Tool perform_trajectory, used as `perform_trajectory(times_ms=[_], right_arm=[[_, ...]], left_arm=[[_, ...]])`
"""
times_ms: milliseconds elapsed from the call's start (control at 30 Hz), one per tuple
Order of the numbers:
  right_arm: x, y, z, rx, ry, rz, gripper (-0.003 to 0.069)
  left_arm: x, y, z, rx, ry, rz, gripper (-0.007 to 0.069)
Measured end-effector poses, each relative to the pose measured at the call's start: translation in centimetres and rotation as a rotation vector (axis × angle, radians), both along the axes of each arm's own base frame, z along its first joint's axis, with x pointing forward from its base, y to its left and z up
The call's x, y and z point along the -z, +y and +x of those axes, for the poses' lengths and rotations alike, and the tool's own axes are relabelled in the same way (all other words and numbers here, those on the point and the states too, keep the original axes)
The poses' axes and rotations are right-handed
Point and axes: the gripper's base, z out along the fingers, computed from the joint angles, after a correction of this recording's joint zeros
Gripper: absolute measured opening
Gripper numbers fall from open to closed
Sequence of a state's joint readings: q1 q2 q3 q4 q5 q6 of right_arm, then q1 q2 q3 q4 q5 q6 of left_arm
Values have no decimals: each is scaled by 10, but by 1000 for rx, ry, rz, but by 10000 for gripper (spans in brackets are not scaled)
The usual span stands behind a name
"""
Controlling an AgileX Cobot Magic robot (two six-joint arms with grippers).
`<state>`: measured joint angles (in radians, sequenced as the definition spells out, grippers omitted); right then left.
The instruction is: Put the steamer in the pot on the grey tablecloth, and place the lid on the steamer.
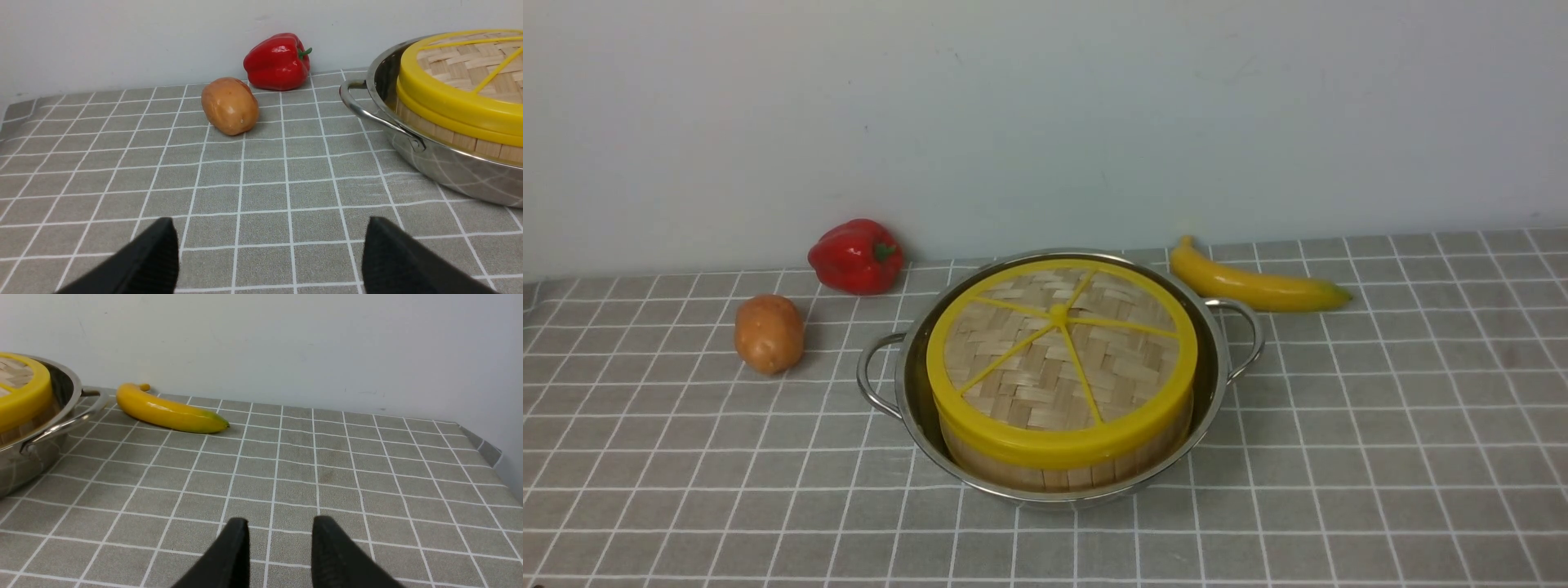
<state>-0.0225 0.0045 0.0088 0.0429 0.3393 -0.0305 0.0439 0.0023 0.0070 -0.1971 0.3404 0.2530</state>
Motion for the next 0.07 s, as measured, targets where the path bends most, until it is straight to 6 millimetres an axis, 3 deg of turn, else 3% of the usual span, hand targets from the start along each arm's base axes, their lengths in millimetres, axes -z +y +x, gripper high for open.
perform_trajectory(times_ms=[67], right_arm=[[0, 0, 0, 0, 0, 0, 242]], left_arm=[[0, 0, 0, 0, 0, 0, 557]])
